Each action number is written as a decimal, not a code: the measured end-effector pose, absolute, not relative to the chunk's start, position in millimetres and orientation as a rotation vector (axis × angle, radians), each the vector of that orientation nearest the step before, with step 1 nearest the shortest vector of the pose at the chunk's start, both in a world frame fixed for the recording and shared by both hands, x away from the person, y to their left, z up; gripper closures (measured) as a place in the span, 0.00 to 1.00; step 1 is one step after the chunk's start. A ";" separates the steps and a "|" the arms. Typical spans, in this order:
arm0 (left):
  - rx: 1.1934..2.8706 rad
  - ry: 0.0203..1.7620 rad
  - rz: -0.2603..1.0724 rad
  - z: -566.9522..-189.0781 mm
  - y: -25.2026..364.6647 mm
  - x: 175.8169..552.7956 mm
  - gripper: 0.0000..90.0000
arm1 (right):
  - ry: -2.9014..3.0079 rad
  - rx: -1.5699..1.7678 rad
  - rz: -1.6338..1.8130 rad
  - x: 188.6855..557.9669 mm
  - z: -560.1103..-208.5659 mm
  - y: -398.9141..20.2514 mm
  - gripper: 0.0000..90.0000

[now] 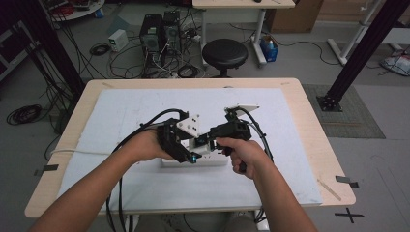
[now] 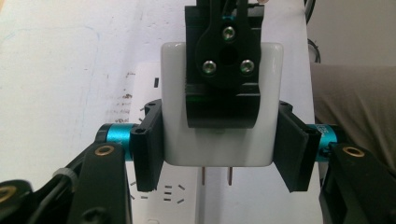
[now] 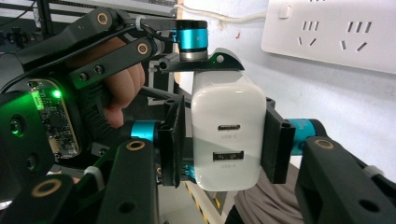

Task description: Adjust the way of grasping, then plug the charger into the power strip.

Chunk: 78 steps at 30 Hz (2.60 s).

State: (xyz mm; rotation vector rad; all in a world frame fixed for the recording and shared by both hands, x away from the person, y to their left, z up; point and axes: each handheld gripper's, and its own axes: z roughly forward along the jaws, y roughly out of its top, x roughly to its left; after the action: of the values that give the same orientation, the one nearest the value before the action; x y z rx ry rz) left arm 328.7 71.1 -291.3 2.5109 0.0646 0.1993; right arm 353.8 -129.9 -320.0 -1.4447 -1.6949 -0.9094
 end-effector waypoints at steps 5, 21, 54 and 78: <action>2.506 0.083 0.191 -290.8 71.3 329.6 0.47 | -1.704 -1.449 -0.922 353.2 -318.8 -131.5 0.68; 2.707 0.305 0.015 -294.7 82.2 339.8 0.26 | -2.032 -1.573 -0.783 350.7 -304.9 -130.5 0.69; 2.975 0.593 -0.068 -272.5 150.8 332.2 0.24 | -2.614 -1.861 -0.115 348.4 -283.8 -172.1 0.69; 2.985 0.505 -0.047 -274.5 152.9 333.4 0.24 | -2.706 -1.594 -0.121 356.3 -285.1 -177.0 0.69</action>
State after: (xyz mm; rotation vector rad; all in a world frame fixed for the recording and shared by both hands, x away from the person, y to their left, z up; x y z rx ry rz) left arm 333.4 152.9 -274.5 2.9851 0.5046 -0.0466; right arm 356.3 -177.0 -285.1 -1.5935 -2.7059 -0.1208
